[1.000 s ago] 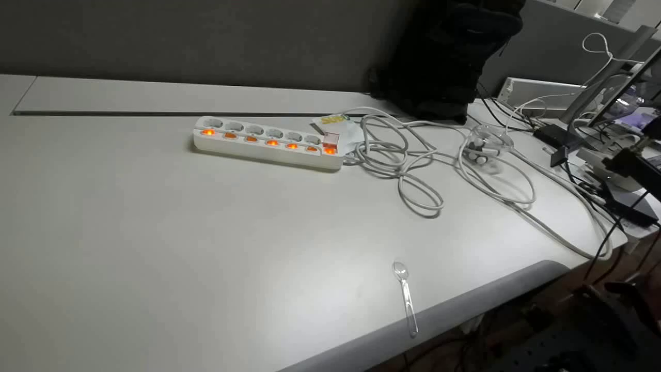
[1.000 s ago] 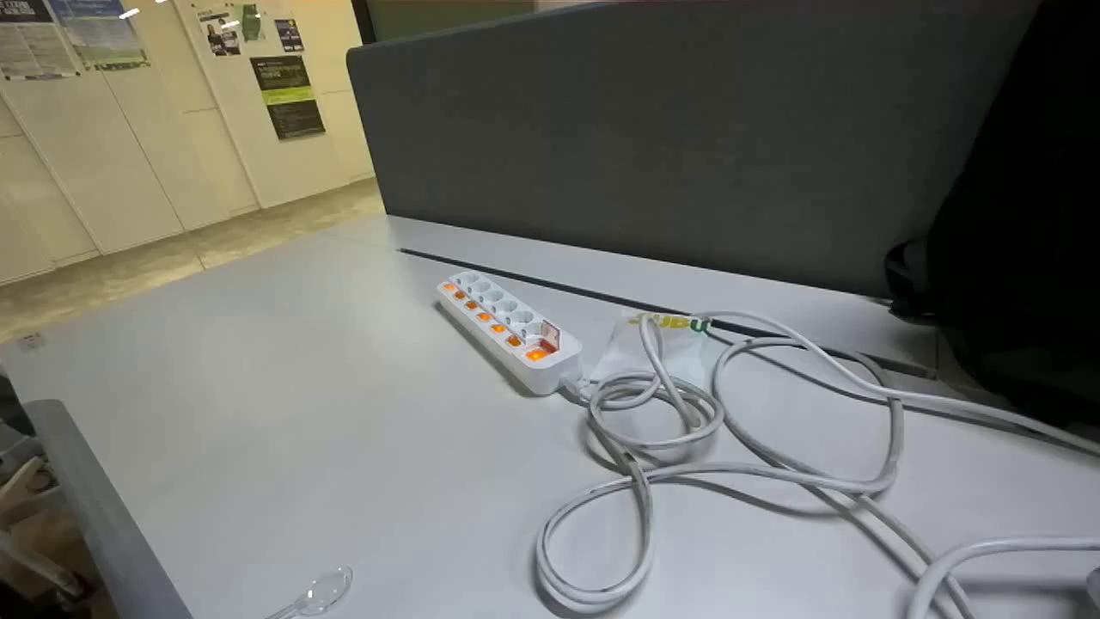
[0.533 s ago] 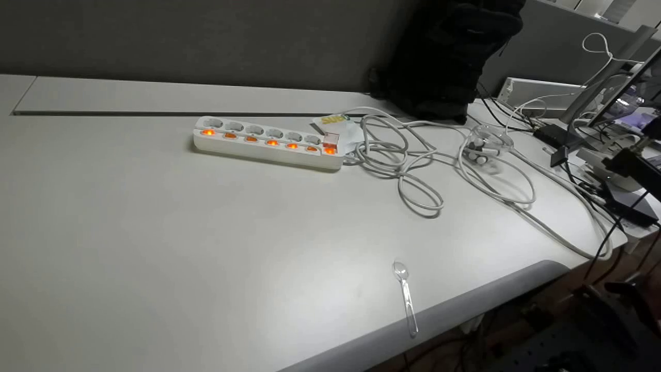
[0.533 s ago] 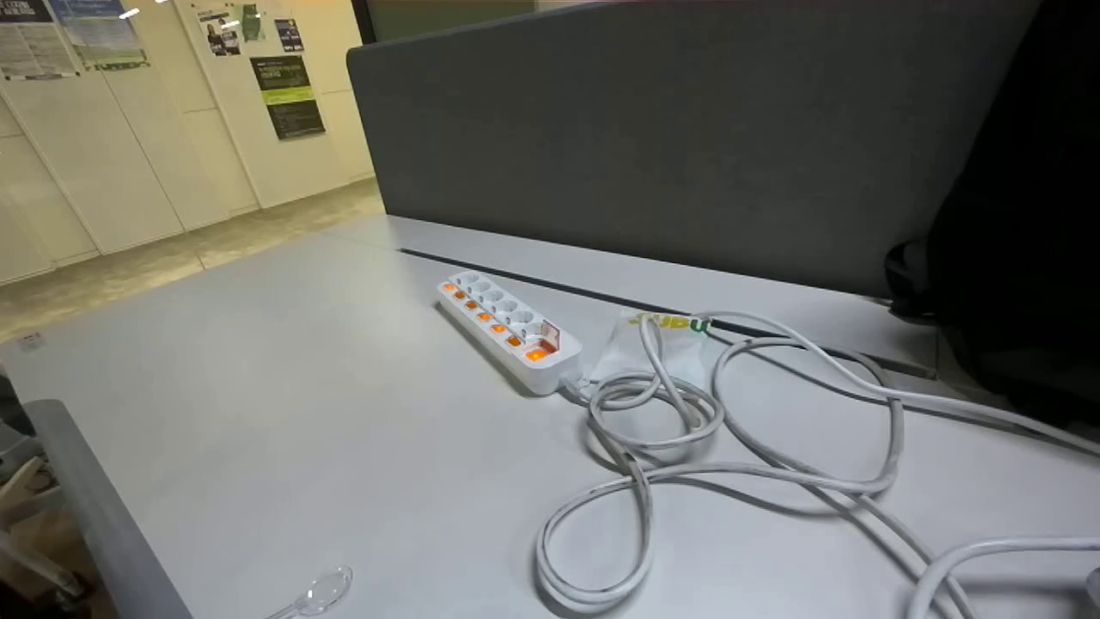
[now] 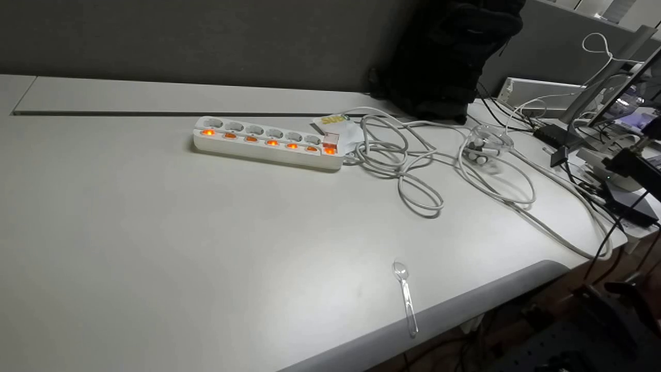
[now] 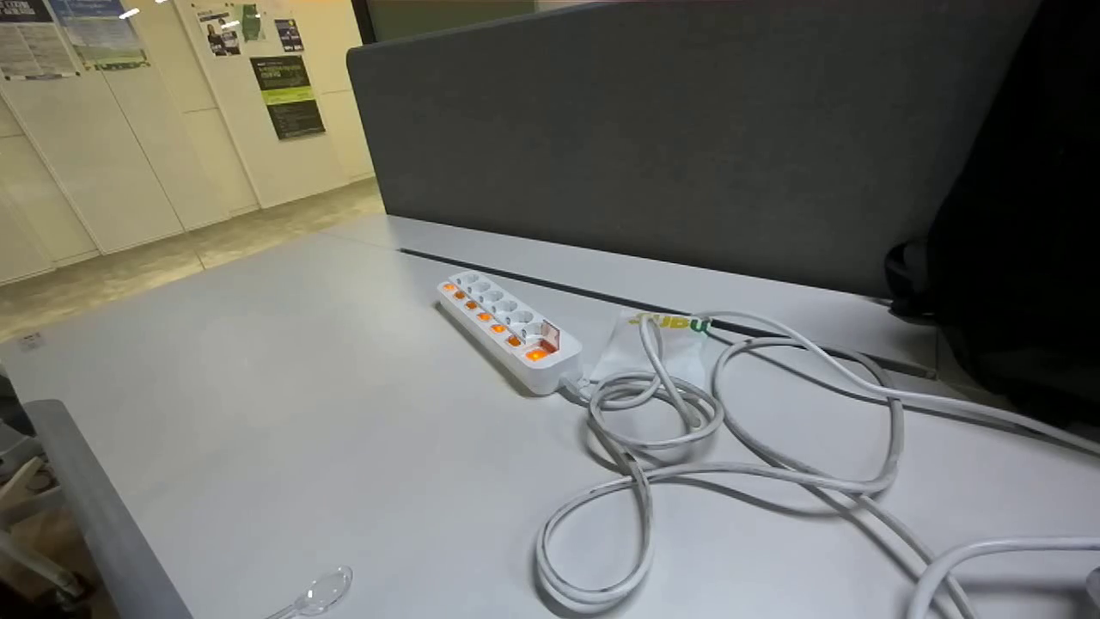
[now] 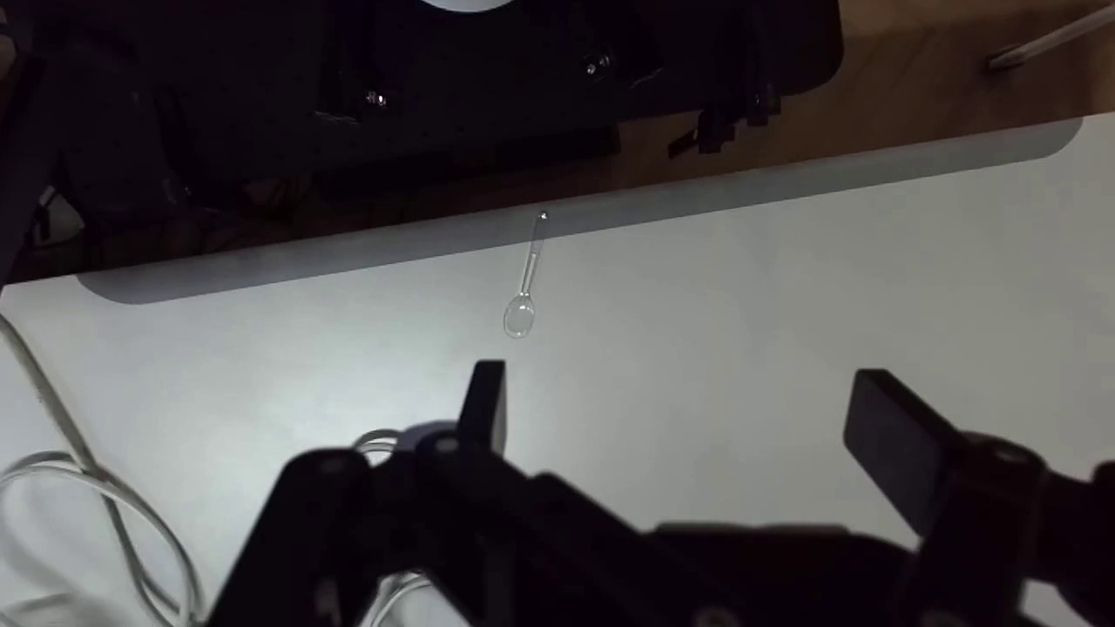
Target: Turn on the third switch from the left of the extension cord
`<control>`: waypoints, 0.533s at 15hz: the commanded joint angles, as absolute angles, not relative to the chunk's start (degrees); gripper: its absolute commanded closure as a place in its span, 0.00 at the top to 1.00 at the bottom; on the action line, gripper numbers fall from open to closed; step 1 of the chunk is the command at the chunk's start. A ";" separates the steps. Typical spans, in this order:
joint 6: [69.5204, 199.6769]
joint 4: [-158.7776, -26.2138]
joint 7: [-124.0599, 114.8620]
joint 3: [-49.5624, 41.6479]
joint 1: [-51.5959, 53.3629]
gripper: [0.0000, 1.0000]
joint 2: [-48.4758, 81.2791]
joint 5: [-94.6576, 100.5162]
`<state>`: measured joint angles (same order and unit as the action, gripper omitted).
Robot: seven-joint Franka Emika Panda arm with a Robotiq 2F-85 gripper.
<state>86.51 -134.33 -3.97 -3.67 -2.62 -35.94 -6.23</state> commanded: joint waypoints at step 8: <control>117.08 -133.50 -17.71 6.17 -3.94 0.75 -22.12 0.91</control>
